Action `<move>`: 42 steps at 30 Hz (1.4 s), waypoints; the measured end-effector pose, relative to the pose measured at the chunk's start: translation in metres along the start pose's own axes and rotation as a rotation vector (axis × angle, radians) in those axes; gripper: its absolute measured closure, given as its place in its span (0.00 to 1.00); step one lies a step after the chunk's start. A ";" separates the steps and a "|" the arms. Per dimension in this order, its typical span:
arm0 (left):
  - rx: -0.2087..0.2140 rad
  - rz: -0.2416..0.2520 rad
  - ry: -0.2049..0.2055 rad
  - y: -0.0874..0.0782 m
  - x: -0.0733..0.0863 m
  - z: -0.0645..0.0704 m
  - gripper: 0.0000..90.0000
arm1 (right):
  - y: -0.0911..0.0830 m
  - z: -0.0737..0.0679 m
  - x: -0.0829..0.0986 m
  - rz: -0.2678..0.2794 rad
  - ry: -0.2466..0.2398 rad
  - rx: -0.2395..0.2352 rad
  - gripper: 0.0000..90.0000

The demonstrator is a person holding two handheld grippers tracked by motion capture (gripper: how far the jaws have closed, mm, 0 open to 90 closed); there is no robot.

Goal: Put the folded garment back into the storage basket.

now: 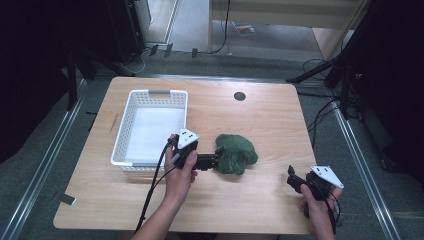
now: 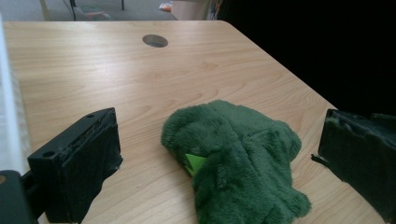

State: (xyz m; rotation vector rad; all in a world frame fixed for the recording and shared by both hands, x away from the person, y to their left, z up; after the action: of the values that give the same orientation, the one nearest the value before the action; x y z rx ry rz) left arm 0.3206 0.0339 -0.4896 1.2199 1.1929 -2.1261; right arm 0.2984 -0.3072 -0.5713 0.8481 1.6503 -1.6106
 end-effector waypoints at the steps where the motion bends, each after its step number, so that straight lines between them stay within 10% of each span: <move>1: -0.001 -0.004 0.001 0.003 0.001 0.002 0.00 | 0.000 0.000 0.000 -0.001 0.000 0.000 0.14; 22: -0.004 -0.105 0.003 0.052 0.026 0.029 0.00 | 0.000 0.000 0.000 -0.006 0.002 -0.009 0.14; 42: -0.101 -0.225 -0.015 0.093 0.052 0.037 0.00 | 0.000 0.000 0.001 -0.012 0.003 -0.014 0.14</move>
State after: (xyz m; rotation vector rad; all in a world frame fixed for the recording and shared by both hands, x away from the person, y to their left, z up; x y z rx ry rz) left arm 0.3392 -0.0448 -0.5681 1.0672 1.4721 -2.1972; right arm 0.2983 -0.3076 -0.5720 0.8353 1.6693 -1.6053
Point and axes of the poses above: each handheld gripper's, and its own axes: y roughly forward along the jaws, x roughly out of its underside, z roughly to its right, the point moved 5 cm from there along y, roughly forward along the jaws, and after that the axes turned 4 degrees about -z, right-handed, at the moved point
